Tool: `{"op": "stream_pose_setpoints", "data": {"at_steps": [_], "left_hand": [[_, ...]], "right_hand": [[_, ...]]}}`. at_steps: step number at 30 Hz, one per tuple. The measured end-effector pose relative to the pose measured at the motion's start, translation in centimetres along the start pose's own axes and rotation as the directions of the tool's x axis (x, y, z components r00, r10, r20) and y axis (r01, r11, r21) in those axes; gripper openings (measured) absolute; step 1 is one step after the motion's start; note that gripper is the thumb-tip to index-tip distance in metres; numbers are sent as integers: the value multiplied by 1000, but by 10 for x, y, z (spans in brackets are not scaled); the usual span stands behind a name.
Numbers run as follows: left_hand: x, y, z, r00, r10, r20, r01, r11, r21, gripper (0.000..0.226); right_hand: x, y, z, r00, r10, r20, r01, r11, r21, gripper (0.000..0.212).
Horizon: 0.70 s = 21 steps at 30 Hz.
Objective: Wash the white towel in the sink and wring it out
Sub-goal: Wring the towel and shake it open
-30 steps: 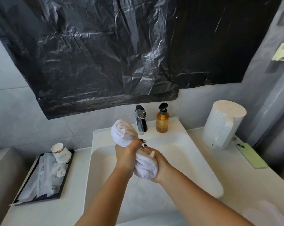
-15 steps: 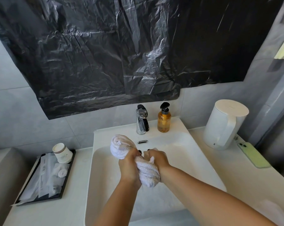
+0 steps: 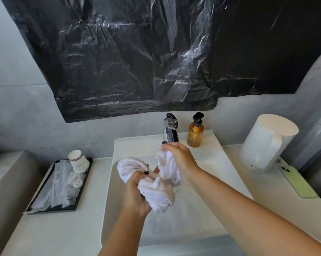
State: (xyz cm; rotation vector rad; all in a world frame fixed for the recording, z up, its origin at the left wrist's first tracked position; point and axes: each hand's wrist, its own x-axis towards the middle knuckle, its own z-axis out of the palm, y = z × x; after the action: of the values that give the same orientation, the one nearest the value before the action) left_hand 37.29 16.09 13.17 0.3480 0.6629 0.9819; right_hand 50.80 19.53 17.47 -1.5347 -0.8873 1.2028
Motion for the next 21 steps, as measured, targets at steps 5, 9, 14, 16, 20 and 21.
{"op": "stream_pose_setpoints", "data": {"at_steps": [5,9,14,16,20,21], "left_hand": [[-6,-1,-6,975,-155,160,154,988,16,84],[-8,4,-8,952,-171,252,169,985,30,68],[-12,14,6,939,-195,284,99,942,321,36],[-13,14,10,945,-197,261,81,915,394,35],[-11,10,21,984,-107,140,3,803,596,23],[-10,8,25,994,-57,94,-16,772,635,21]], "right_hand": [[-12,-9,20,954,-200,223,186,979,83,19],[-6,-16,23,918,-250,308,278,959,-50,21],[-1,-12,21,887,-181,426,270,950,-160,51],[0,-13,17,845,-148,514,285,938,-198,60],[-2,-29,11,752,-102,651,360,891,-276,52],[-4,-34,11,746,-111,656,380,880,-283,43]]}}
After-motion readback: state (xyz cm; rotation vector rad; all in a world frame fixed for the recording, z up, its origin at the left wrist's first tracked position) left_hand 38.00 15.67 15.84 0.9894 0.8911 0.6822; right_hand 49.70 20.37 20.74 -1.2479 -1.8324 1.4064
